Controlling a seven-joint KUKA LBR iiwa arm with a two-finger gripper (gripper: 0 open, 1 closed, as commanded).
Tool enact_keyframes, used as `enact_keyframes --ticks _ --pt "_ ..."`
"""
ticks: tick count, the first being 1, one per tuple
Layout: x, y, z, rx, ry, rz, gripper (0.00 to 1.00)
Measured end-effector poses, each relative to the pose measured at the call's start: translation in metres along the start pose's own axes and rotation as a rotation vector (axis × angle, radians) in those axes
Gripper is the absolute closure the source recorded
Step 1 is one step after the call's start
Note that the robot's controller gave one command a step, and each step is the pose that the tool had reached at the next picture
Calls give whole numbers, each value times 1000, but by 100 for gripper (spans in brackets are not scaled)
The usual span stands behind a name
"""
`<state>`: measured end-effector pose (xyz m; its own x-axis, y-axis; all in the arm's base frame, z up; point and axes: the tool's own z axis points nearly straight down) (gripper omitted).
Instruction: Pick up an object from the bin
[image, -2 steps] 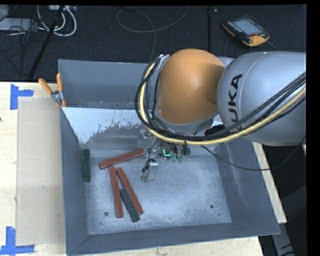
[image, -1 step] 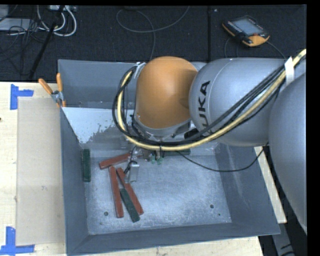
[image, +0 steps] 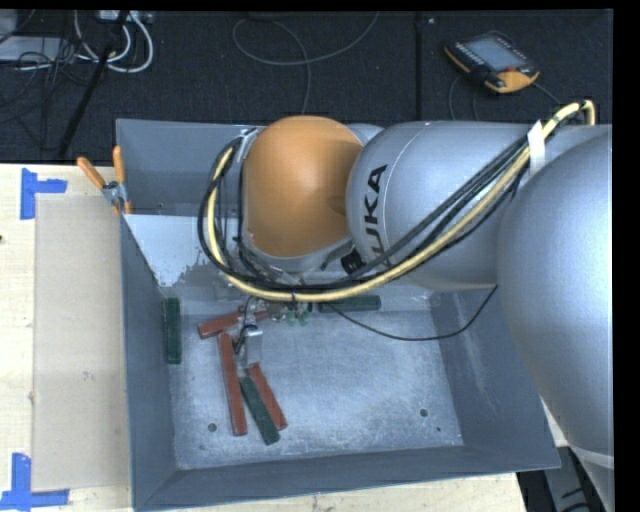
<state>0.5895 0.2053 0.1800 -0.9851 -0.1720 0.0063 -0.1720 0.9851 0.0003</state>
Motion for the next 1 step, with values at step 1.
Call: enact_keyframes --ticks 1 --pt "-14 5 3 1 -10 -208 0"
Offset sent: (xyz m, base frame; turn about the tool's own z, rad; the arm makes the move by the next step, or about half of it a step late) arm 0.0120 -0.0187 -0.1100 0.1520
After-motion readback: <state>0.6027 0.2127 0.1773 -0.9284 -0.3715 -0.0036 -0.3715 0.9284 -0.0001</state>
